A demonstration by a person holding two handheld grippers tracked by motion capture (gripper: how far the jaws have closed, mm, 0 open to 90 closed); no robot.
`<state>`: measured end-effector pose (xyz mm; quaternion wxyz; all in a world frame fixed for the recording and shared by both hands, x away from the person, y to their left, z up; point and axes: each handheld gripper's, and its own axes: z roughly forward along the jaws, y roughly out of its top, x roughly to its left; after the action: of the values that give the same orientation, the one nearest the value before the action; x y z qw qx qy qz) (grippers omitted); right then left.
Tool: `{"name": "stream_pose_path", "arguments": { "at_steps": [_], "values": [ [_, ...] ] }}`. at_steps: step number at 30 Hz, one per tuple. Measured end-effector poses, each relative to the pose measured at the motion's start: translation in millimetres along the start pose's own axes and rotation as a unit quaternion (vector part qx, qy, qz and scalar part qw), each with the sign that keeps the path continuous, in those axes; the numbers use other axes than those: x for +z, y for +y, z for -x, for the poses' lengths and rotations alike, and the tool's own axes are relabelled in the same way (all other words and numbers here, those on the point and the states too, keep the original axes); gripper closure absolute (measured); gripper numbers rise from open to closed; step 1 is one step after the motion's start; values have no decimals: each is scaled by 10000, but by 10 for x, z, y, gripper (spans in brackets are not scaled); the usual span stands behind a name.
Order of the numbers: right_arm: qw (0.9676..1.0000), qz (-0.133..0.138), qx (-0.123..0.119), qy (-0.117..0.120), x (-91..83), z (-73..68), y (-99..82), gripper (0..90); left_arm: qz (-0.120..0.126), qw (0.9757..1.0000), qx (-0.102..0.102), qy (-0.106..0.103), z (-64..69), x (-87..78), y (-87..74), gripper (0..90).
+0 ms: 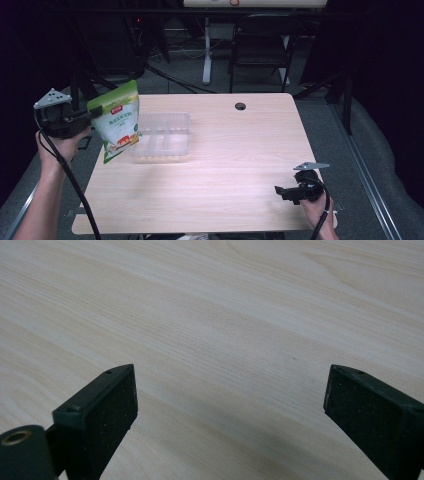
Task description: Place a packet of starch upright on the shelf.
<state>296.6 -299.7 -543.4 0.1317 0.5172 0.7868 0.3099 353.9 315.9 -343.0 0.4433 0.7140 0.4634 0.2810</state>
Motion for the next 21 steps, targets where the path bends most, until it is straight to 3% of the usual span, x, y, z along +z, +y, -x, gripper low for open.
{"name": "stream_pose_path", "arguments": {
  "at_steps": [8,21],
  "values": [
    [10000,-9,-21,8,-3,-4,2,66,58,9998,-55,172,22,182,52,900],
    [10000,-26,-41,53,1,-9,4,66,150,9990,-295,298,22,416,-7,900]
  ]
}}
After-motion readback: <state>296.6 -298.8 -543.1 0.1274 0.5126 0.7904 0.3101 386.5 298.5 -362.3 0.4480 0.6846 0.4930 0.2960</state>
